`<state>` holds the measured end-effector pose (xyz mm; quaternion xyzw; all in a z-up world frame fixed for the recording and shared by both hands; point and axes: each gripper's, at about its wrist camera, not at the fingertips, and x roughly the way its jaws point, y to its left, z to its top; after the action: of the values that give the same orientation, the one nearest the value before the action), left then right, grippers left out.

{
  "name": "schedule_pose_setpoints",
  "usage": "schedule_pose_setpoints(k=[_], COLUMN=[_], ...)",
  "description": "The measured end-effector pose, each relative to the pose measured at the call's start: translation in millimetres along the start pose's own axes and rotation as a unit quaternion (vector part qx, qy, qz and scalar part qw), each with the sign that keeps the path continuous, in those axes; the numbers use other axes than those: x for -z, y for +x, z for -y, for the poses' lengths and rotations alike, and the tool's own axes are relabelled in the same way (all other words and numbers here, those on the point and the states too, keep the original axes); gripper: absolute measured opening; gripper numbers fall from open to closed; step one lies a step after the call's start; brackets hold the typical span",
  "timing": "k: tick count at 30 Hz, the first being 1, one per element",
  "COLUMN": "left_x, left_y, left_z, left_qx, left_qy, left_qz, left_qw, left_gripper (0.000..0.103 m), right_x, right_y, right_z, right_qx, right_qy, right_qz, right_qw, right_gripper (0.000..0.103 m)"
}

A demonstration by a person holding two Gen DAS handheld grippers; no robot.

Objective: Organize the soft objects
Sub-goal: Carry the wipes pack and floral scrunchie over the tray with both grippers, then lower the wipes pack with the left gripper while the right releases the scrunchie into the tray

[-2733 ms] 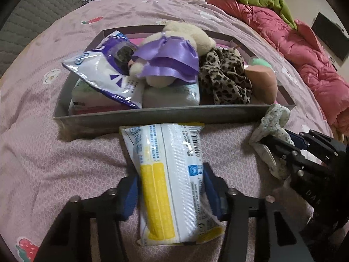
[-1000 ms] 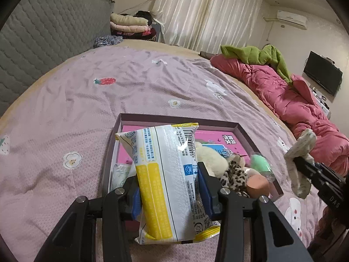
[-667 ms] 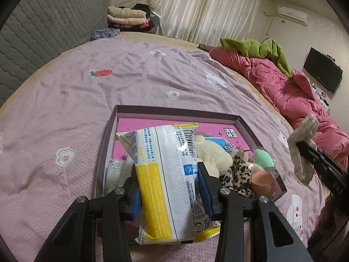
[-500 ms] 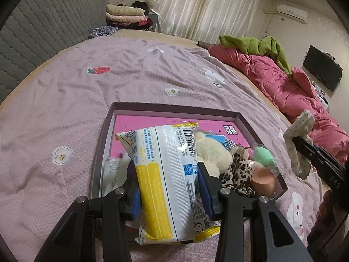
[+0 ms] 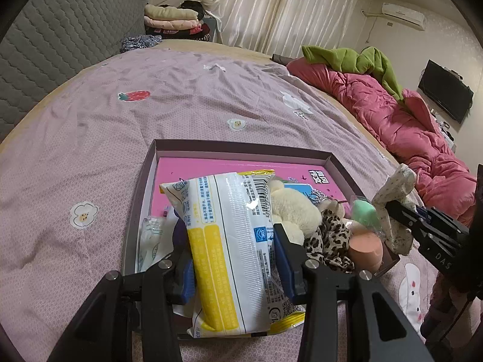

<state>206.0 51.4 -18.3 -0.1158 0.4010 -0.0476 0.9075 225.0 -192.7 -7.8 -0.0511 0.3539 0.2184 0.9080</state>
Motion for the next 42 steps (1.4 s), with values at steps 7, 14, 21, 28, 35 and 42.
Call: schedule_pose_setpoints(k=[7,14,21,28,35,42], left_x=[-0.3,-0.4,2.1,0.1,-6.1,-13.0], left_y=[0.0,0.7,3.0,-1.3,-10.5,-36.2], left_z=[0.2,-0.3,-4.0,-5.1,-13.4,-21.5], left_qx=[0.0,0.002,0.008,0.001,-0.005,-0.022], left_qy=[0.0,-0.001,-0.012,-0.01,-0.025,-0.037], left_qz=[0.0,-0.002,-0.003,0.007,0.034,0.088], left_qw=[1.0,1.0,0.9999,0.9999,0.9991,0.9952], left_gripper=[0.044,0.046,0.05,0.058,0.065,0.066], right_x=[6.1,12.7,10.0,3.4,-2.4,-4.0], right_y=[14.5,23.9,13.9,-3.1,-19.9,-32.7], right_z=[-0.9,-3.7,-4.3,-6.7,-4.3,-4.4], right_qx=[-0.001,-0.009,-0.02,-0.02,-0.02,-0.034], right_qy=[-0.005,-0.01,-0.008,-0.006,0.003,0.013], right_qz=[-0.029,-0.048,-0.024,0.014,0.053,0.073], right_qw=[1.0,0.999,0.999,1.0,0.998,0.997], right_gripper=[0.021,0.027,0.049,0.064,0.072,0.073])
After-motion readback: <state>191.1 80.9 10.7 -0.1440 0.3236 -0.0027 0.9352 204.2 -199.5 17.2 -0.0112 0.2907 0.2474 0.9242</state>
